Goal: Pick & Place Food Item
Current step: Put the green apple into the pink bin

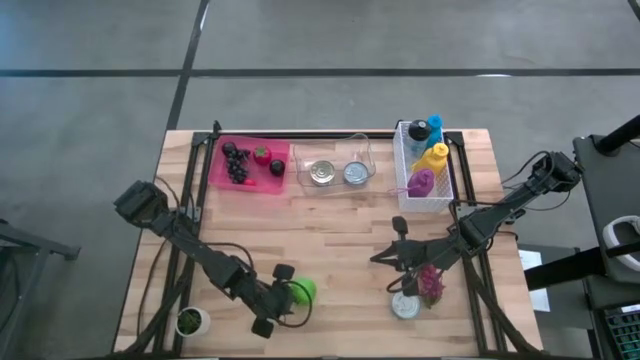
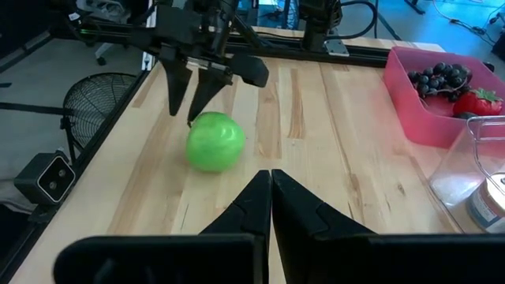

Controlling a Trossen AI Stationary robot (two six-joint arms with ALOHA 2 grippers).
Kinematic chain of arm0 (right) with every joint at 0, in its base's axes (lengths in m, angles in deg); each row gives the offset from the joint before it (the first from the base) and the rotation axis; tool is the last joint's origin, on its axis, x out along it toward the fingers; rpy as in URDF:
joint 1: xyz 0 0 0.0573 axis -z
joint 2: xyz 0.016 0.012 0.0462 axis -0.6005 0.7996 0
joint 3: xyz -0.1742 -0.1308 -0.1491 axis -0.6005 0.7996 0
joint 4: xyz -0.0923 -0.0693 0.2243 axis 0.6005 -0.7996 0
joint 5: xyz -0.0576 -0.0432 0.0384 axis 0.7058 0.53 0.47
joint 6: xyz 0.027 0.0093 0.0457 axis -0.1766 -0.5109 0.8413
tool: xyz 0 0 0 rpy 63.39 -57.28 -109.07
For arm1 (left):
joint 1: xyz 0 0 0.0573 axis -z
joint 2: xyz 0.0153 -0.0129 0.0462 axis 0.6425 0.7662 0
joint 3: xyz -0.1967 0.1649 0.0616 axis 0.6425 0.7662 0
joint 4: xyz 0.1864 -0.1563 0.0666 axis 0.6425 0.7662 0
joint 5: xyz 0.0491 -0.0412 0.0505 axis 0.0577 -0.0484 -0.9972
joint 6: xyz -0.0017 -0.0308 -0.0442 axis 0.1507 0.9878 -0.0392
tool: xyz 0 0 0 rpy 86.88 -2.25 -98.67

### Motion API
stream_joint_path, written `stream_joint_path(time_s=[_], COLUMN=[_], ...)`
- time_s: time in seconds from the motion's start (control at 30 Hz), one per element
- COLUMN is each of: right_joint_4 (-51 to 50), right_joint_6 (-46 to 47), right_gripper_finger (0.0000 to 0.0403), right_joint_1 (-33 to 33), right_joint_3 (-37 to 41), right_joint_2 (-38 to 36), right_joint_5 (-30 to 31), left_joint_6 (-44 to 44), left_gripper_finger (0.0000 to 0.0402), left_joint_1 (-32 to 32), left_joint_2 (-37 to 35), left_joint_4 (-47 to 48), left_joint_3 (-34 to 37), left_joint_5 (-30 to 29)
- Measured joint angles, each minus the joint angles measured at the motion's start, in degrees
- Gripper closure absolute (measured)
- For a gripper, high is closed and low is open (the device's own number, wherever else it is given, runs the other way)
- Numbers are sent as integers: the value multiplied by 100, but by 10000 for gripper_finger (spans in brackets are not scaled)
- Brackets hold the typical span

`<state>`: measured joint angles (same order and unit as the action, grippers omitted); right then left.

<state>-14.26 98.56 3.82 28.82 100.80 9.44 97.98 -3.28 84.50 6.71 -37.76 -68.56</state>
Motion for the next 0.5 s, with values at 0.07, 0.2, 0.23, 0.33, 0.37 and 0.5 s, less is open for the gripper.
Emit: stream_joint_path(time_s=[0.07, 0.2, 0.23, 0.33, 0.37, 0.5], right_joint_4=[0, 0, -1, -2, -2, 0], right_joint_6=[0, 0, 0, 0, 0, 0], right_gripper_finger=[394, 394, 394, 394, 394, 394], right_joint_1=[0, 0, 0, 0, 0, 0], right_joint_3=[0, 0, 0, 0, 0, 0], right_joint_2=[0, 0, 0, 0, 0, 0], right_joint_5=[0, 0, -1, 0, 0, 0], left_joint_6=[0, -168, -194, -212, -210, -132], left_gripper_finger=[271, 271, 271, 271, 271, 271], left_joint_1=[-30, -87, -95, -127, -138, -180], left_joint_2=[0, 0, 0, 0, 0, 0], left_joint_4=[41, 95, 112, 124, 124, 124], left_joint_3=[0, 0, 0, 1, 0, 0], left_joint_5=[-78, -398, -508, -690, -729, -925])
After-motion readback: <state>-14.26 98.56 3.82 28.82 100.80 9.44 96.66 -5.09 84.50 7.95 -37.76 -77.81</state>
